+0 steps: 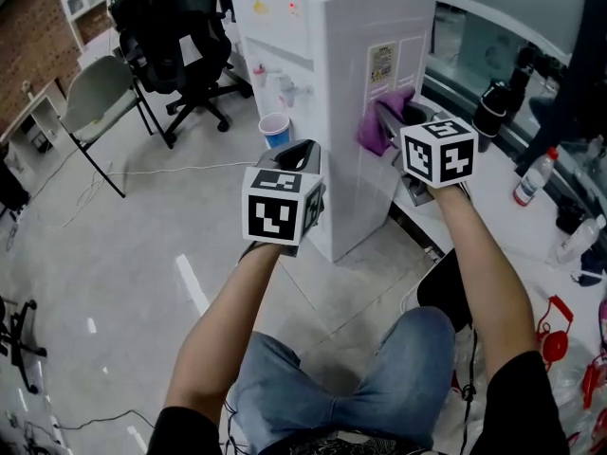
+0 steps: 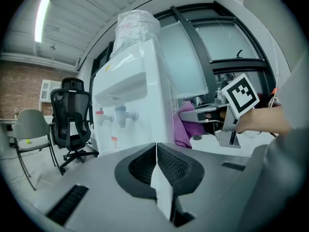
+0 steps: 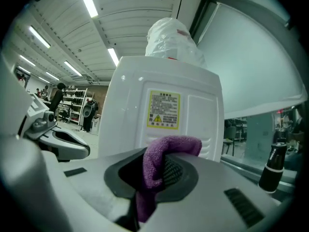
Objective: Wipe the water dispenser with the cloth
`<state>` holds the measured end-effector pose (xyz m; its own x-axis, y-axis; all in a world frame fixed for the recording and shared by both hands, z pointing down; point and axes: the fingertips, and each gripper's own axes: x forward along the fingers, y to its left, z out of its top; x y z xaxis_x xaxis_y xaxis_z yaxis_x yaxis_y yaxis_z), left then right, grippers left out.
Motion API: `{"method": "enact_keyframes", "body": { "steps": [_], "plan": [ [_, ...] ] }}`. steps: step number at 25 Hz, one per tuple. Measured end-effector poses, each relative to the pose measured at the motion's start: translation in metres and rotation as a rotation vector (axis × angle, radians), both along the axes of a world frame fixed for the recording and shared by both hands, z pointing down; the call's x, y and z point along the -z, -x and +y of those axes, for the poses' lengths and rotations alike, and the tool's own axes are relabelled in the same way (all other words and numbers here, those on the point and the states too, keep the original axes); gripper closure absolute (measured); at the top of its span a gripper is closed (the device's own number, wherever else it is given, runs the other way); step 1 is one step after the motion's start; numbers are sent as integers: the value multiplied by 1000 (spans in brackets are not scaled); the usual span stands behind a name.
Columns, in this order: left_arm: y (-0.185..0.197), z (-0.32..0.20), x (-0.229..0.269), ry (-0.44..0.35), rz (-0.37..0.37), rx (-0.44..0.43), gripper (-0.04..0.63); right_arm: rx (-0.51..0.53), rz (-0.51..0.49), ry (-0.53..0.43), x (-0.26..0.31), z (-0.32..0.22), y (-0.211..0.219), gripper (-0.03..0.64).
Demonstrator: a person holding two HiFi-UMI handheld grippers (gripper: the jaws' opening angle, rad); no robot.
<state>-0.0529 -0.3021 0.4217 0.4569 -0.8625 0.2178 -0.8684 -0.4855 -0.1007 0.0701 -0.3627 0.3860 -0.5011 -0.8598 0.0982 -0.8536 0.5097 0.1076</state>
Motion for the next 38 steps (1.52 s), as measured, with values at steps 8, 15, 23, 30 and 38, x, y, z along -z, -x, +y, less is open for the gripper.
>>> {"method": "enact_keyframes", "body": {
  "steps": [8, 15, 23, 30, 38],
  "plan": [
    [-1, -2, -34, 35, -9, 9, 568, -12, -21, 79, -71, -2, -7, 572],
    [3, -7, -51, 34, -10, 32, 568, -12, -50, 161, -138, -6, -10, 572],
    [6, -10, -71, 47, -27, 49, 568, 0, -75, 245, -212, -4, -10, 572],
    [4, -13, -81, 46, -34, 58, 568, -11, -102, 307, -271, -4, -13, 572],
    [6, -16, -91, 54, -50, 68, 568, -30, -79, 394, -331, -2, -11, 572]
  ]
}}
